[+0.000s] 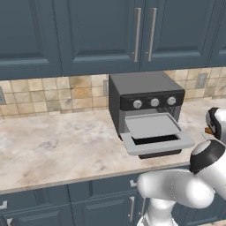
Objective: Pull the toaster oven rack outwards. Pick up the baguette from the plate and place it on the toaster oven rack. Close the toaster oven door fully and set the temperature to the lowest setting.
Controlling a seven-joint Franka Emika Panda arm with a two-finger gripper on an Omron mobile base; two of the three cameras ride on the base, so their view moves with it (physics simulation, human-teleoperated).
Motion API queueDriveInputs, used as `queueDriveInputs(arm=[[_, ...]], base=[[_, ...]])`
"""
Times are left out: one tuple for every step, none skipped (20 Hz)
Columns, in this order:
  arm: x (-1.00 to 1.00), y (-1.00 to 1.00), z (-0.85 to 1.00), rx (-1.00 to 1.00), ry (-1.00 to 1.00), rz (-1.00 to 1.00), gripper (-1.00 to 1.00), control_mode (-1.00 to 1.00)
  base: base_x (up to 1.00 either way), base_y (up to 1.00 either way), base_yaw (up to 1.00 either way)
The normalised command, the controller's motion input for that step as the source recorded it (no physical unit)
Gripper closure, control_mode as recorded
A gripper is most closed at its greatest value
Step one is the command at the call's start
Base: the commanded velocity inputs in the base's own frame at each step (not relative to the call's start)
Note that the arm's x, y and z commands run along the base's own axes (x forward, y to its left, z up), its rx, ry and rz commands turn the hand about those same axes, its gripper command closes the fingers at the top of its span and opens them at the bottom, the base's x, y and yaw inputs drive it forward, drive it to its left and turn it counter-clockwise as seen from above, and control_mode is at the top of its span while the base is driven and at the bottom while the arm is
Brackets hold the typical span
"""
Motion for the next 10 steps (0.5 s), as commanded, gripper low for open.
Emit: queueDriveInputs(arm=[[0.0,-0.04,-0.24,0.0,0.11,0.14,-1.0,-1.0],[0.0,-0.07,-0.26,0.01,0.1,0.15,-1.0,-1.0],[0.02,-0.08,-0.28,0.02,0.1,0.15,-1.0,-1.0],[0.04,-0.08,-0.27,0.02,0.1,0.18,-1.0,-1.0],[0.05,-0.08,-0.25,0.02,0.1,0.18,-1.0,-1.0],[0.11,-0.08,-0.22,0.01,0.12,0.19,-1.0,-1.0],[0.14,-0.06,-0.19,0.0,0.12,0.2,-1.0,-1.0],[0.15,-0.06,-0.16,0.0,0.11,0.21,-1.0,-1.0],[0.15,-0.08,-0.11,0.01,0.09,0.21,-1.0,-1.0],[0.21,-0.06,-0.09,0.0,0.09,0.21,-1.0,-1.0]], base=[[0.0,0.0,0.0],[0.0,0.0,0.0],[0.0,0.0,0.0],[0.0,0.0,0.0],[0.0,0.0,0.0],[0.0,0.0,0.0],[0.0,0.0,0.0],[0.0,0.0,0.0],[0.0,0.0,0.0],[0.0,0.0,0.0]])
